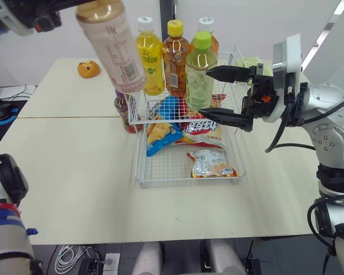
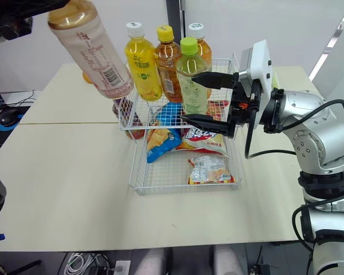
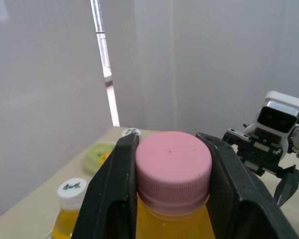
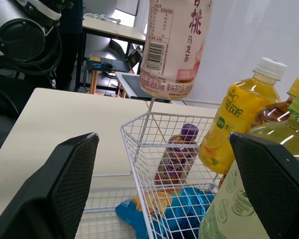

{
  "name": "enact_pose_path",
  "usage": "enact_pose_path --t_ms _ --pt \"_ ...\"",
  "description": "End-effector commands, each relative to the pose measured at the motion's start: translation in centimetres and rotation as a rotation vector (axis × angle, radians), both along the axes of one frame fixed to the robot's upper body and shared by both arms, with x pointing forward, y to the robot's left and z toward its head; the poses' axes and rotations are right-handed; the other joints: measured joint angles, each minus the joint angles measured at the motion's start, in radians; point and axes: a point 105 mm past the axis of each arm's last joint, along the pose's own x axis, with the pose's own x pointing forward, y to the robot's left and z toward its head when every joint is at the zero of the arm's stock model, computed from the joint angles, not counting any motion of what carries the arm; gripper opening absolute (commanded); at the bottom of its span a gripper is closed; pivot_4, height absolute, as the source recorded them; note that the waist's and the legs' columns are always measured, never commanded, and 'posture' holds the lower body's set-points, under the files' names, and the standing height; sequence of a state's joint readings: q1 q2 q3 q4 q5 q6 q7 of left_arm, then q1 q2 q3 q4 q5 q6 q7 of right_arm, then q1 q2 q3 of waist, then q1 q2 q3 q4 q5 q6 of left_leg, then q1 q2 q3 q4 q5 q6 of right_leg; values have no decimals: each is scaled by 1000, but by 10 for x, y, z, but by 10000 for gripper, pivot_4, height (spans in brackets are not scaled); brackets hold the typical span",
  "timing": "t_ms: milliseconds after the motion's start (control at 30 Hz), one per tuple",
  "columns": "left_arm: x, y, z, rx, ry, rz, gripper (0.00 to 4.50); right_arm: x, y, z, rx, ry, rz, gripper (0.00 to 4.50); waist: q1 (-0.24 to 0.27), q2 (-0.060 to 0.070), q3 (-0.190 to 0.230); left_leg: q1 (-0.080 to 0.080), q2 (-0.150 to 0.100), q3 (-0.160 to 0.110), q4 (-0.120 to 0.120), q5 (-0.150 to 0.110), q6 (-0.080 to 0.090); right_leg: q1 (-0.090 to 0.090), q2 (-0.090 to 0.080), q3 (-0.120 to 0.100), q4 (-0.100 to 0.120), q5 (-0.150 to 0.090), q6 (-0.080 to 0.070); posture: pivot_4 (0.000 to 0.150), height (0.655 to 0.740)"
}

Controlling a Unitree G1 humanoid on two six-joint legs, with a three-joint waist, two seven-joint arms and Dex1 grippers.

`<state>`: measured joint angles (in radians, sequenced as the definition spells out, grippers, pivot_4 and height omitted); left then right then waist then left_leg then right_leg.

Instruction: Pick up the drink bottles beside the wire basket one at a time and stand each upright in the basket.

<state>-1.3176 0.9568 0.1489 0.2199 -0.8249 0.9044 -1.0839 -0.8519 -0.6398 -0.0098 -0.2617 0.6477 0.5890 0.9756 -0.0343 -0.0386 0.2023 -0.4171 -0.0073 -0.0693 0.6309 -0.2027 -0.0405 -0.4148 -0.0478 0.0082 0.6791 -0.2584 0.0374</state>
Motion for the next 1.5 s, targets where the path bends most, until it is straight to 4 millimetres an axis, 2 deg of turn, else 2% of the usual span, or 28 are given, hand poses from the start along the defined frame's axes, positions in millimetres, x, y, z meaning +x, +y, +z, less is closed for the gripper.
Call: enact_pose_path --t_ms 33,400,600,1100,1467,1500 --pt "-3 -6 15 -24 -94 -19 13537 -7 -5 13 14 -68 -25 45000 2 0 0 0 0 0 0 0 0 0 0 0 0 0 0 1500 7400" --pt "37 -40 -37 48 -112 12 13537 -10 -9 12 15 -73 -59 45000 2 0 0 0 0 1 1 0 0 0 0 2 1 0 0 1500 7400" --pt "50 -50 -52 37 -123 9 13537 -10 -9 11 13 -69 -68 45000 2 0 0 -4 0 2 1 0 0 -5 0 3 1 0 0 1500 7400" --pt "58 -76 -62 -11 -126 -44 13537 -11 -10 9 4 -65 -80 45000 3 0 0 -4 0 3 1 0 0 -5 -1 3 1 0 0 1500 7400" --pt "57 -81 -67 3 -119 -49 13537 -10 -10 9 1 -66 -80 45000 3 0 0 -4 0 3 2 0 0 -5 -1 3 1 1 0 1500 7400" --pt "56 -81 -68 8 -118 -50 17036 -10 -10 9 2 -66 -80 45000 3 0 0 -4 0 3 2 0 0 -4 -1 3 2 1 0 1500 7400"
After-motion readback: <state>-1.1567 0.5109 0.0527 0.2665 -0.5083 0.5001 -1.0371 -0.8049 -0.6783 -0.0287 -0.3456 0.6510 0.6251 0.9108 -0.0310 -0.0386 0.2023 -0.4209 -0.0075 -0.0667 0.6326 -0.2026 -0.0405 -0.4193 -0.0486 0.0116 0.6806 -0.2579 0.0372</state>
